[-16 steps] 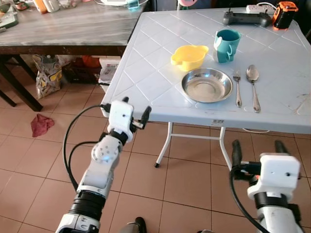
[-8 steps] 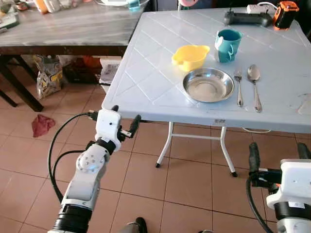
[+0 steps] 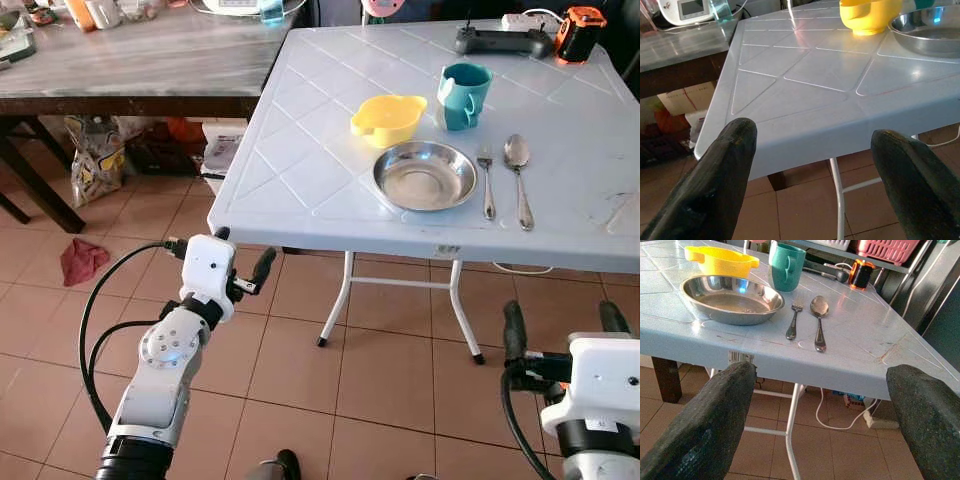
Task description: Setting the table
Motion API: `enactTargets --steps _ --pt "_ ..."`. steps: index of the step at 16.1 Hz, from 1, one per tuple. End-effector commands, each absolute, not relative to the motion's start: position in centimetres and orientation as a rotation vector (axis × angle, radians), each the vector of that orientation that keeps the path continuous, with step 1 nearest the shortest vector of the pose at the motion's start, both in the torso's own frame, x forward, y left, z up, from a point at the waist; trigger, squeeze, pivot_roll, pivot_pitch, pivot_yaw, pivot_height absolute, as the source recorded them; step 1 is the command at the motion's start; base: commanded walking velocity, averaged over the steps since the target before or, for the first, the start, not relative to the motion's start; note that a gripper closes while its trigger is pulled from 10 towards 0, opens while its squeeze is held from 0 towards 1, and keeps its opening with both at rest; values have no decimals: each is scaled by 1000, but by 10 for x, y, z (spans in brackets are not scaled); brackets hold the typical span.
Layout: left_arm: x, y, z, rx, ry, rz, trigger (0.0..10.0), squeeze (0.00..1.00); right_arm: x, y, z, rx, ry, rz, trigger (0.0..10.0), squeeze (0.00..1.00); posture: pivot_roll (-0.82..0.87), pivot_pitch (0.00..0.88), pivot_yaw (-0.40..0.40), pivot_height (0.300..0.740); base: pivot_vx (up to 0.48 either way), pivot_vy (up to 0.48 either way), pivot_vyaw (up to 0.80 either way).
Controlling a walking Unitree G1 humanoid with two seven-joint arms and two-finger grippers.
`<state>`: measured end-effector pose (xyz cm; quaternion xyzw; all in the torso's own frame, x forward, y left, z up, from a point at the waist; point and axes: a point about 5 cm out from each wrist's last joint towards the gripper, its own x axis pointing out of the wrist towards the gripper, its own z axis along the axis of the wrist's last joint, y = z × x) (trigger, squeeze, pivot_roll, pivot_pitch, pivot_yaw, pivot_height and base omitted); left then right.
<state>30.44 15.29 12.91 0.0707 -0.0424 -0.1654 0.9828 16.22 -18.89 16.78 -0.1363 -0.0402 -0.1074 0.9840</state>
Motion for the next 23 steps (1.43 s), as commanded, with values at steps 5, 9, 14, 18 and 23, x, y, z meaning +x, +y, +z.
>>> enactTargets --steps 5,9,14,18,23 --pt "305 150 134 150 -97 -346 10000 0 163 -184 164 -261 -72 -196 10000 0 -111 154 101 740 216 0 0" --pt "307 149 136 152 -108 -354 10000 0 165 -181 164 -244 -82 -177 10000 0 -106 159 103 740 372 0 0" --pt "309 145 139 146 -119 -372 10000 0 167 -182 163 -237 -81 -174 10000 0 -110 153 104 740 380 0 0" --pt "309 143 138 147 -117 -380 10000 0 168 -183 162 -212 -76 -188 10000 0 -109 150 104 740 383 0 0" --pt "309 142 137 153 -114 -390 10000 0 169 -182 160 -218 -74 -182 10000 0 -108 152 108 740 381 0 0"
